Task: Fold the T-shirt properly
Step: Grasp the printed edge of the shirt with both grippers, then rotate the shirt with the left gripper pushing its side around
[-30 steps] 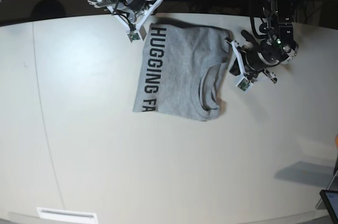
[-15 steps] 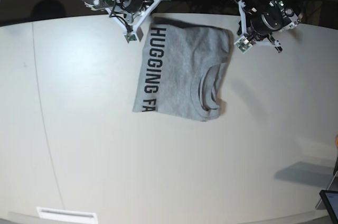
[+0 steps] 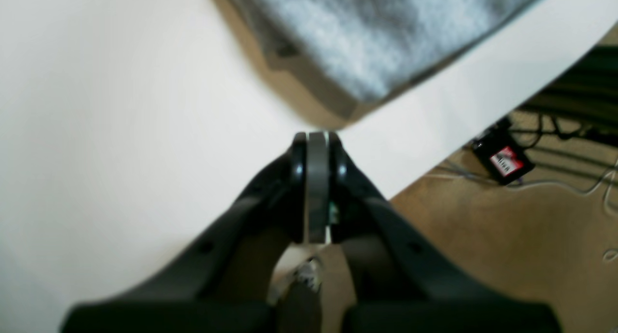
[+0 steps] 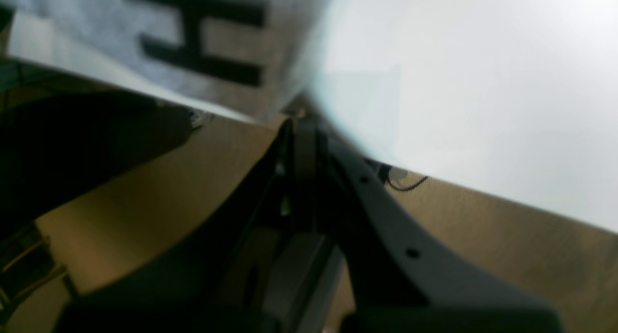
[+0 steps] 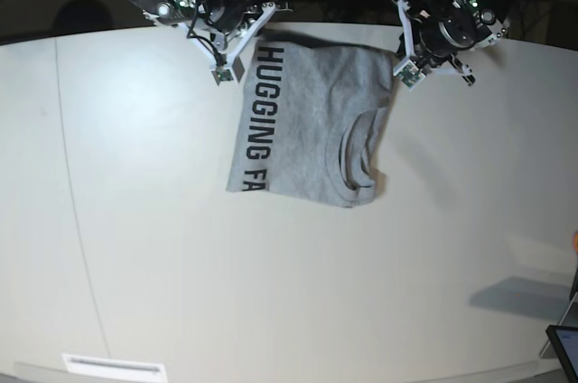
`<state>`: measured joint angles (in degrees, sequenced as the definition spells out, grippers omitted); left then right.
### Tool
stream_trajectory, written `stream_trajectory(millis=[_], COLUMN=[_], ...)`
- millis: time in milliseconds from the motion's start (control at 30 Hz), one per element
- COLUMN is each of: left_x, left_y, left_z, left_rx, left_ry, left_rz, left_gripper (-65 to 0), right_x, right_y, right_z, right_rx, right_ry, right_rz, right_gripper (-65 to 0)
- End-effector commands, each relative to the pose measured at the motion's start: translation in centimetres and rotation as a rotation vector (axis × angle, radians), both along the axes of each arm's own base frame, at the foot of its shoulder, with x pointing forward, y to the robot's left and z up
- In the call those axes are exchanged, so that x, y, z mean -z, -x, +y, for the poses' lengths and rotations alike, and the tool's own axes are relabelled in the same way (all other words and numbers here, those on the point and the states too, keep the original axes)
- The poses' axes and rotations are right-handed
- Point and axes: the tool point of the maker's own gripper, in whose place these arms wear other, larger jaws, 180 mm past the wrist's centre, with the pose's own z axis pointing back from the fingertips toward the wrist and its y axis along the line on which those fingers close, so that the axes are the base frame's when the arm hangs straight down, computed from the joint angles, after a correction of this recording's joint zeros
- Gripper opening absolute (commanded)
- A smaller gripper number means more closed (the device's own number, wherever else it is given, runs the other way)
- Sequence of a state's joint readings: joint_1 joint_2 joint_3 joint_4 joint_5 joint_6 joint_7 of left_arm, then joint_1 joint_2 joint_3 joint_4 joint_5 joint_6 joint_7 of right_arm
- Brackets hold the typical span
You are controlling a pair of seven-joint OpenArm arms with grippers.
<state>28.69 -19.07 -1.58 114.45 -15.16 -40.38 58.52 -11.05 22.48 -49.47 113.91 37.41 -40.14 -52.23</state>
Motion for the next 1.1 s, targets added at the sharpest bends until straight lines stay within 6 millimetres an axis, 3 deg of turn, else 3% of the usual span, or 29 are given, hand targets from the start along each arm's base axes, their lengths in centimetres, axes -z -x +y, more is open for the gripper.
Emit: stream_trajectory(millis=[0,167,300,500,733,900,1067], left_x=[-0.2,0.4,0.2,0.3,0.5,0.4,1.7], left_y=[-0.4,0.2,-0.5,-1.5,-2.3,-3.9,-6.1], left_z=[-0.8,-4.5,-5.7,-5.2,-3.2,-1.6,-0.8], left_rx=[0.019,0.109,0.110,0.102,0.115,0.114,0.086], left_ry=[0.015,0.072,0.101,0.091,-0.019,-0.155,-0.165], left_rz=[-0.015,0.010,-0.007,-0.017,-0.038,-0.080,-0.065], left_gripper=[-64.7,-64.7,-64.7,-64.7,-64.7,-64.7,-64.7], right_x=[-0.9,-1.3,-1.4,-1.9,-2.6,-2.7,-2.7], right_y=[-1.2,-2.7,-3.2,-3.0,-0.9,-0.4,-0.5], right_z=[0.1,0.0,0.0,1.4,4.8,5.3,5.3], right_rx=[0.005,0.017,0.026,0.027,-0.036,-0.052,-0.051], right_ry=[-0.012,-0.012,-0.015,-0.052,-0.117,-0.125,-0.125], right_rz=[-0.048,-0.097,-0.122,-0.116,-0.091,-0.086,-0.087], right_gripper=[-65.0,-65.0,-65.0,-65.0,-65.0,-65.0,-65.0])
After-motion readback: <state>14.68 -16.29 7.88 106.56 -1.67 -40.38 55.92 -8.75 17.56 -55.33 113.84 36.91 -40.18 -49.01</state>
